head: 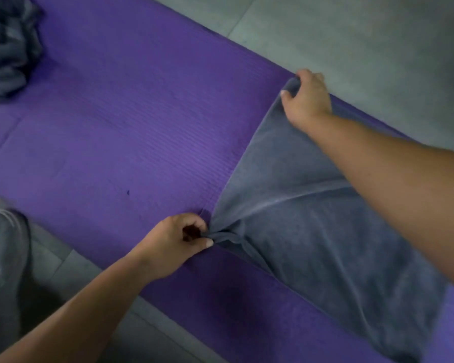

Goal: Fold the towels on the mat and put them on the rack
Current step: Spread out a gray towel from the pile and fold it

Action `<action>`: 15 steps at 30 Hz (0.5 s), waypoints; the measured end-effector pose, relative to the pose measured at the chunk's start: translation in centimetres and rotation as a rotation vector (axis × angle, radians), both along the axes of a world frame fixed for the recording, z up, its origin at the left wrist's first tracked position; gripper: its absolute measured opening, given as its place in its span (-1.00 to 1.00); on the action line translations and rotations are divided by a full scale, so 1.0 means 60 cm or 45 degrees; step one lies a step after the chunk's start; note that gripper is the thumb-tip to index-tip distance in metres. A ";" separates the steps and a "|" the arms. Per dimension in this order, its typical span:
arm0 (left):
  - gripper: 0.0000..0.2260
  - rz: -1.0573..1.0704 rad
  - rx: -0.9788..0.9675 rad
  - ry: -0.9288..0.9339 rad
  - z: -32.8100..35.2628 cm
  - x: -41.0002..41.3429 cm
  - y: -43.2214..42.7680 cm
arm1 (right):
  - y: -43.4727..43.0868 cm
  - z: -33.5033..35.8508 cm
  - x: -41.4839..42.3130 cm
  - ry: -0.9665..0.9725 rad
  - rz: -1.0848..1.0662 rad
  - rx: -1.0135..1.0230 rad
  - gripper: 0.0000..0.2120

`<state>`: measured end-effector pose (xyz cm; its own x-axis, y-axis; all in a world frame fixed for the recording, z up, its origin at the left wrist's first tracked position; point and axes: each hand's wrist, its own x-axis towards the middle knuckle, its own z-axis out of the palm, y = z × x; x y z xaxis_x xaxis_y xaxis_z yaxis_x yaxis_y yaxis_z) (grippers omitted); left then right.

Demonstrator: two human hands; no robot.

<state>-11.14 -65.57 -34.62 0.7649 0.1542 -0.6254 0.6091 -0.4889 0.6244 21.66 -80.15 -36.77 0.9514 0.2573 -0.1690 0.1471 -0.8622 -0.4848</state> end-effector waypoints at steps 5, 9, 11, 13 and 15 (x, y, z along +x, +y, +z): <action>-0.86 0.257 -0.057 0.033 -0.001 -0.024 0.003 | 0.019 -0.008 0.031 0.071 -0.171 -0.138 -0.57; -0.83 0.677 -0.359 0.038 0.000 -0.044 -0.006 | 0.039 -0.005 0.044 0.151 -0.236 -0.072 -0.73; -0.84 1.037 -0.574 -0.012 0.004 -0.050 0.003 | 0.053 -0.009 0.052 0.181 -0.284 0.097 -0.76; -0.89 1.379 -0.766 -0.060 0.008 -0.052 0.027 | 0.067 -0.030 0.074 0.172 -0.289 0.196 -0.72; -0.91 1.553 -0.853 -0.097 0.010 -0.054 0.061 | 0.094 -0.045 0.092 0.157 -0.266 0.238 -0.71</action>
<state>-14.36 -61.93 -34.05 0.4013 0.4318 -0.8078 0.3841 0.7213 0.5764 27.18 -74.49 -39.46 0.9622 0.0958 -0.2549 -0.0940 -0.7619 -0.6409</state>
